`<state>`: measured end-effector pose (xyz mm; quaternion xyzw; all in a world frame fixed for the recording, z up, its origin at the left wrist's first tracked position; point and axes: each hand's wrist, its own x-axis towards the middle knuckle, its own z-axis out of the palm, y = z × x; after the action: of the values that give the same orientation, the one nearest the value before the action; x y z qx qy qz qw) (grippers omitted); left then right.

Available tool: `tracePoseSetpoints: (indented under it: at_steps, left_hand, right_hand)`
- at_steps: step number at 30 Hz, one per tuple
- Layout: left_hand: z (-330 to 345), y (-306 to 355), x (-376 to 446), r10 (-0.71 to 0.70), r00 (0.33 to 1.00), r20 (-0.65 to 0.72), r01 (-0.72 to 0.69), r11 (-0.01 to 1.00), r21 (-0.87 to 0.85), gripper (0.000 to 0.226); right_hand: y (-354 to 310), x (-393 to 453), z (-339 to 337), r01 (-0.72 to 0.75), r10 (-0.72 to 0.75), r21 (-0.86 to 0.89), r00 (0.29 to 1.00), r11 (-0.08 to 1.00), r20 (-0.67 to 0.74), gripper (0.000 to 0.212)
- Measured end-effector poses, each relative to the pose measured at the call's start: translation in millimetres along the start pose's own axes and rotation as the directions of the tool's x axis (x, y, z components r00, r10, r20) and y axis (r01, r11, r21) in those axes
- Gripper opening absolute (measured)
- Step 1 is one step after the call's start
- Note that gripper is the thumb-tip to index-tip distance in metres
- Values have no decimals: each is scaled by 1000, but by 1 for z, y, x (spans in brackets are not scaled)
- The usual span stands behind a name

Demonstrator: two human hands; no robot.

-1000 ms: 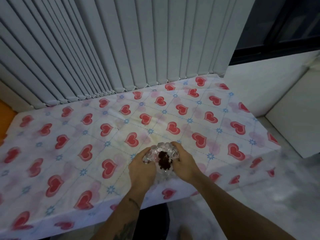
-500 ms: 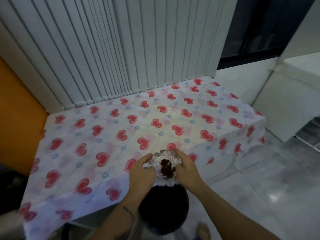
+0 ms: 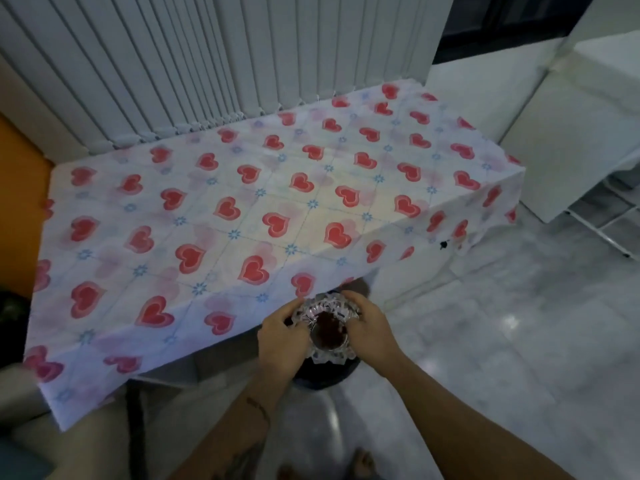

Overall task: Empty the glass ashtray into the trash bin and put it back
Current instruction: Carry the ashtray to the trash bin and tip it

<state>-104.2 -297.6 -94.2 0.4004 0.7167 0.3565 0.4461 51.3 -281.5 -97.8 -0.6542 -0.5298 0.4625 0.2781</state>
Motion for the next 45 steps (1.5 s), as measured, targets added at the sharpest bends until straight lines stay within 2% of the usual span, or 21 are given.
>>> tracePoseSetpoints:
  at_steps: [5,11,15,18,22,25,29,32,34,36,37,39,40,41,42,45]
  left_hand:
    - [28,-52,23,-55,998,-22,56,997,48,39]
    - [73,-138,76,-133,989,-64,130,990,-50,40]
    - [101,-202,114,-155,984,-92,138,976,-169,41]
    - [120,-255,145,-142,983,-112,119,974,-190,37]
    - [135,-313,179,-79,990,-119,64,990,-125,37]
    - [141,-347,201,-25,999,-41,20,994,-111,38]
    - [151,-379,215,-12,999,-43,3,981,-192,37]
    - [155,-386,209,-1,999,-40,-9,972,-236,36]
    - [150,-382,204,31,998,-49,-40,978,-203,33]
    - [141,-381,204,112,988,-110,-123,988,-98,36]
    - [136,-381,206,187,968,-165,-189,982,6,37]
    - [127,-388,213,389,880,-272,-320,910,265,41]
    - [124,-394,218,456,842,-287,-339,862,377,43]
    - [121,-401,223,480,832,-278,-321,826,464,46]
    - [119,-408,228,465,849,-250,-284,801,527,49]
    - [116,-427,235,353,928,-120,-210,760,615,58]
  right_hand:
    - [49,25,20,-100,100,-14,994,995,48,51]
    - [139,82,67,-172,157,201,984,964,85,42]
    - [204,124,99,-326,256,465,944,823,208,58]
    - [253,150,124,-420,282,552,904,720,320,70]
    - [304,180,156,-410,249,569,906,713,342,68]
    - [332,198,174,-315,194,549,944,774,267,59]
    - [352,211,188,-129,86,396,989,909,124,42]
    - [352,205,189,-49,31,306,998,951,62,37]
    - [349,201,187,-31,21,250,999,968,42,37]
    - [345,201,183,-16,10,164,999,986,34,37]
    - [343,202,181,-7,4,116,999,993,32,38]
    - [339,204,181,26,-27,16,1000,1000,11,43]
    - [336,204,181,73,-74,-56,997,996,-20,46]
    - [334,203,182,146,-157,-157,986,977,-57,50]
    - [333,202,184,230,-259,-285,963,931,-72,54]
    - [331,202,191,385,-478,-618,878,686,16,62]
